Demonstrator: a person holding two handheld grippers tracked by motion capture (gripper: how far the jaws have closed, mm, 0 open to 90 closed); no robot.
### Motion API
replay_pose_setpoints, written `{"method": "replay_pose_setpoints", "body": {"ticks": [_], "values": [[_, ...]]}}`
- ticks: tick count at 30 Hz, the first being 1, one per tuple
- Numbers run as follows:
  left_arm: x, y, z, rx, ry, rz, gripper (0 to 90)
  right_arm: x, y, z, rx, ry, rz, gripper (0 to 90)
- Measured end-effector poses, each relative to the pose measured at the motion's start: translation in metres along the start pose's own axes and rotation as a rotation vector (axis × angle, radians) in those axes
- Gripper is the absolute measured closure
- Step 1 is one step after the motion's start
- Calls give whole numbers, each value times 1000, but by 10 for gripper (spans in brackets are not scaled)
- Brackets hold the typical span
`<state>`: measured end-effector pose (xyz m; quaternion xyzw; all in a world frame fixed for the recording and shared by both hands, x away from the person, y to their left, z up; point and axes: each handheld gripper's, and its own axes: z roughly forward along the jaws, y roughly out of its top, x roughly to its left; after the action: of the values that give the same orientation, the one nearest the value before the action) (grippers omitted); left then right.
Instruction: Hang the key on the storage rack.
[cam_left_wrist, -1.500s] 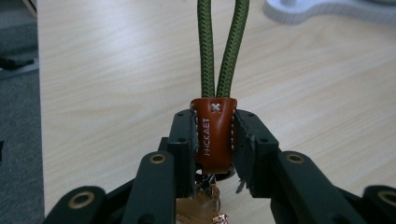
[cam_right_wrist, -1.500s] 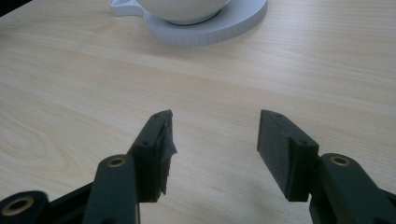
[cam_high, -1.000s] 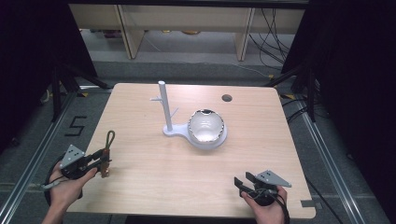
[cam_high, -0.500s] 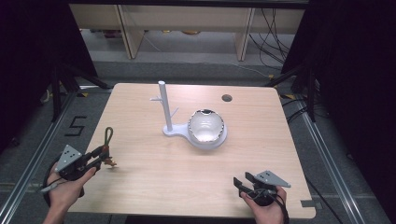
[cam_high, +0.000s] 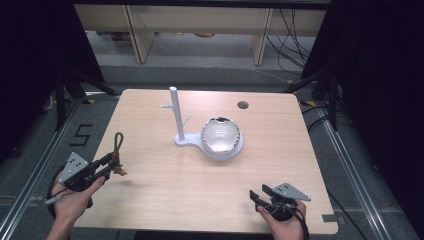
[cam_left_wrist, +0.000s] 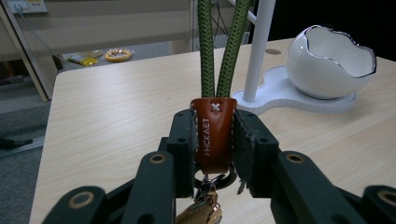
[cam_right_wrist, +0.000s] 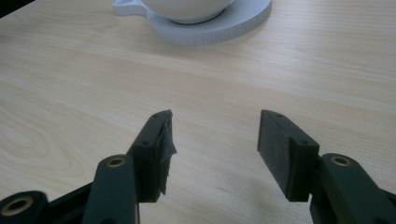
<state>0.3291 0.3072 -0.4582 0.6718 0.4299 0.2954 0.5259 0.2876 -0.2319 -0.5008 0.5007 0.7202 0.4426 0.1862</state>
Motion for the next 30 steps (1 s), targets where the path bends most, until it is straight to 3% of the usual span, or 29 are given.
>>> {"method": "replay_pose_setpoints", "body": {"ticks": [1, 2, 8, 9, 14, 15, 17, 19, 20, 21, 23, 27, 30], "values": [[-1, 1, 1, 3, -2, 3, 688, 0, 0, 0, 0, 0, 0, 460], [-2, 2, 2, -2, -4, 6, 688, 4, -1, -1, 15, 3, 44, 460], [-5, 5, 4, -14, -14, 13, 688, 4, 0, -2, 29, 1, 48, 460], [-6, 5, 6, -23, -21, 8, 688, 0, 0, -1, 19, -5, 6, 460], [-9, 8, 8, -31, -28, 13, 688, 0, 0, -1, 19, -4, 8, 460], [-10, 9, 8, -23, -26, 16, 688, 3, -1, -2, 30, -4, 43, 460], [-12, 10, 9, -24, -28, 15, 688, 3, -1, -2, 29, -4, 42, 460], [-13, 11, 10, -28, -31, 17, 688, 0, -1, 0, 16, -5, 2, 460], [-14, 12, 10, -27, -33, 21, 688, 0, -1, -1, 17, -1, 5, 460], [-15, 13, 11, -28, -36, 25, 688, 3, -1, -1, 26, -11, 41, 460], [-16, 14, 12, -32, -40, 24, 688, 2, -1, -1, 22, -11, 24, 460], [-20, 17, 15, -40, -49, 29, 688, 3, -1, -2, 31, -3, 45, 459], [-23, 20, 17, -39, -55, 35, 688, 3, -2, 0, 6, 9, 49, 459]]}}
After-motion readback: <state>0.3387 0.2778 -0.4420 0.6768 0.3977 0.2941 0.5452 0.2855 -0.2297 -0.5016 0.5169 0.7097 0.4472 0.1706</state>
